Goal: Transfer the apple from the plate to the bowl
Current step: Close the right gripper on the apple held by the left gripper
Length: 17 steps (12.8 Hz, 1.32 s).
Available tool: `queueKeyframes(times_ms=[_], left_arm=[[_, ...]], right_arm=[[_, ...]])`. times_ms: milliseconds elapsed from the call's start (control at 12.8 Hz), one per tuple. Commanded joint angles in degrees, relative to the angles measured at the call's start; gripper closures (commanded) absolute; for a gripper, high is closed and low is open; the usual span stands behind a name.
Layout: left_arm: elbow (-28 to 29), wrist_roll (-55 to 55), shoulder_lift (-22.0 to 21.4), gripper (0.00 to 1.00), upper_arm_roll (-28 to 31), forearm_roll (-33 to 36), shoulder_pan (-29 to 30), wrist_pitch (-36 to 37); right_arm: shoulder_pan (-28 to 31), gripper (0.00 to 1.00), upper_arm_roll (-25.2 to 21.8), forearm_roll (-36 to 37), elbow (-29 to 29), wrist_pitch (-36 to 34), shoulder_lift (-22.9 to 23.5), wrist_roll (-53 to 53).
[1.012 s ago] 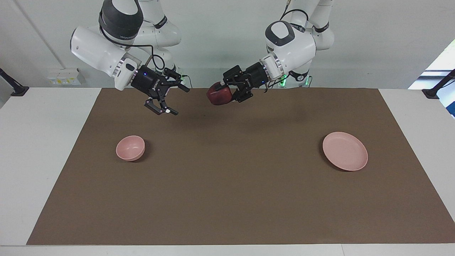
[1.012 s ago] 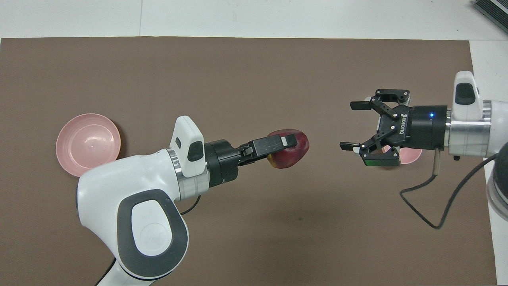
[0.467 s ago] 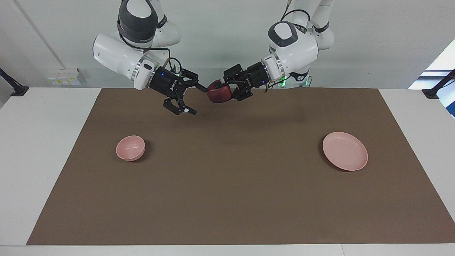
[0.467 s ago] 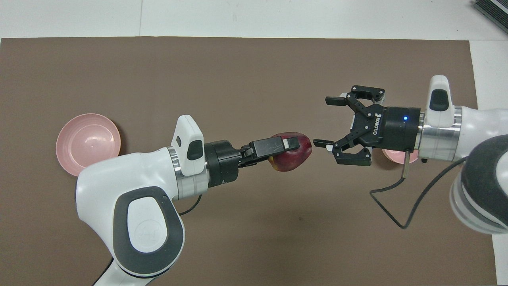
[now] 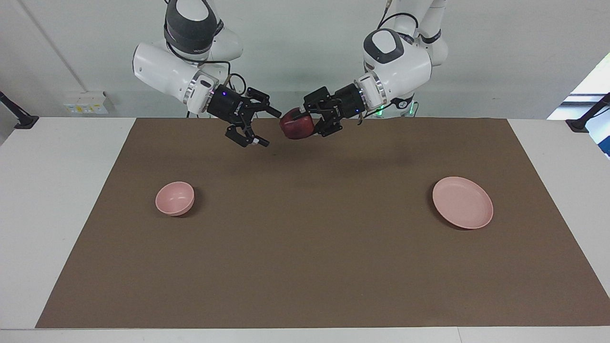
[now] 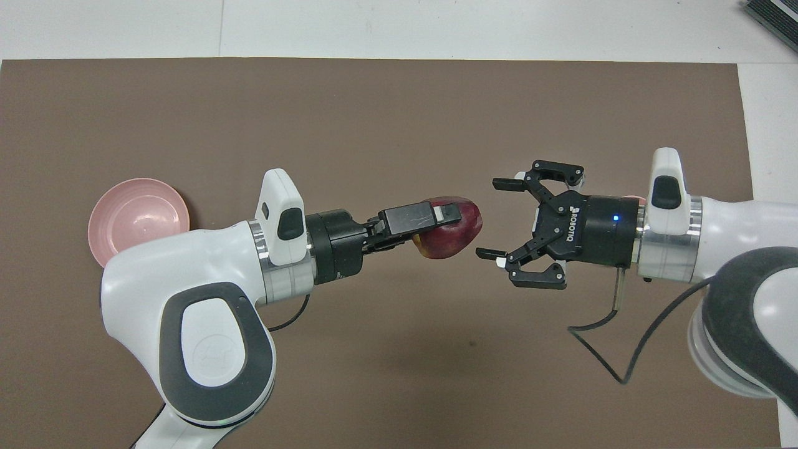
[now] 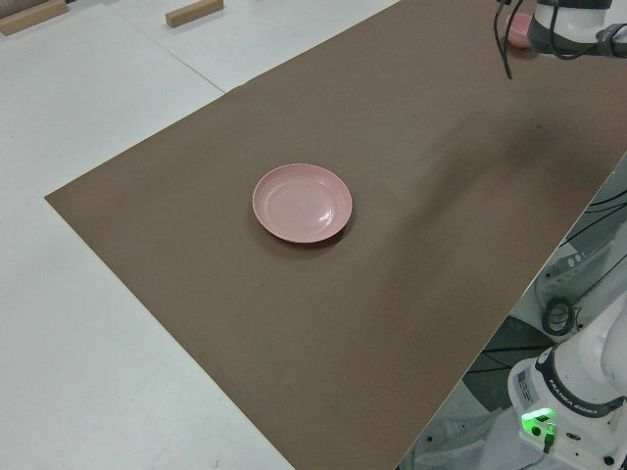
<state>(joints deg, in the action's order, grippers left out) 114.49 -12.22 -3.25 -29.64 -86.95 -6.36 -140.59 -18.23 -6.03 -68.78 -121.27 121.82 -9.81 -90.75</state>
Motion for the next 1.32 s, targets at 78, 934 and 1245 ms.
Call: queueKeyframes(times_ms=[78,934,1245], left_arm=[[-0.85,-0.87,-0.44,1.00,-0.24,-1.21,0.65,1.20],[-1.64,-0.61,-0.44,1.00,-2.70,-0.07,-0.05,1.63],[-2.34,-0.08,-0.27,1.00,-3.14,0.90,-0.23,2.60]], right_arm=[[-1.72,0.00,-0.12,-2.85,-2.57,2.90,-2.06,-2.15],[-3.83,0.03,1.02,-4.17,-2.39,6.76,-2.85,-1.71],[-3.74,0.51,1.02,-4.17,-2.30,6.68,-2.94,-1.53]])
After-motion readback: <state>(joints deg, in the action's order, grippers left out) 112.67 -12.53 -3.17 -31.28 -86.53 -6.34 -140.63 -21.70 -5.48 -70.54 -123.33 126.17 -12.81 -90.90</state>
